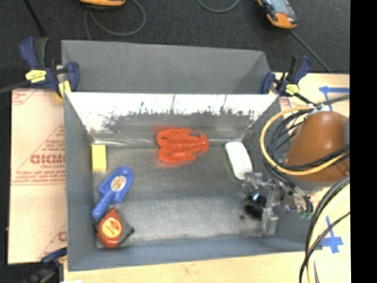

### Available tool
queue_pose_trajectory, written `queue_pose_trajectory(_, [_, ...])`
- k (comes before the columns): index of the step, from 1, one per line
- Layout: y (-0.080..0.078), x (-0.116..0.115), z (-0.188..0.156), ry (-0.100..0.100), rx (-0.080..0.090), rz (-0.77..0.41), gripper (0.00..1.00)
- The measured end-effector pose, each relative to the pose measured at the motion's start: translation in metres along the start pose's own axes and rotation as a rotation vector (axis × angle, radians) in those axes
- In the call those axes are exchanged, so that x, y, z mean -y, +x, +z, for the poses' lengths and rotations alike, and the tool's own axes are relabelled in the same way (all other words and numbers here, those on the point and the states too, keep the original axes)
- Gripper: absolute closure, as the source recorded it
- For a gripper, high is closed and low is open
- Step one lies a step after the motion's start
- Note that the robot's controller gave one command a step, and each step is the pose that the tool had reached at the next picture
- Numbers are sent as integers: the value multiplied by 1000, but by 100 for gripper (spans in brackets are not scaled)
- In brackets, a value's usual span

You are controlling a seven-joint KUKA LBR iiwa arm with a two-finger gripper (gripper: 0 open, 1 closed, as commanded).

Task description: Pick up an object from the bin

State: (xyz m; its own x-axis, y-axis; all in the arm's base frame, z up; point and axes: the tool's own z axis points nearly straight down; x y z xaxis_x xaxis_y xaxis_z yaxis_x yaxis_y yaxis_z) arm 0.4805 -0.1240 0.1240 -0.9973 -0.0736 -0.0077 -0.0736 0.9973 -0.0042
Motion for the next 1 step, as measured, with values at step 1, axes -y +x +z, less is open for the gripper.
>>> queue_pose_trajectory(1, [7,31,3,-2,-9,1,0])
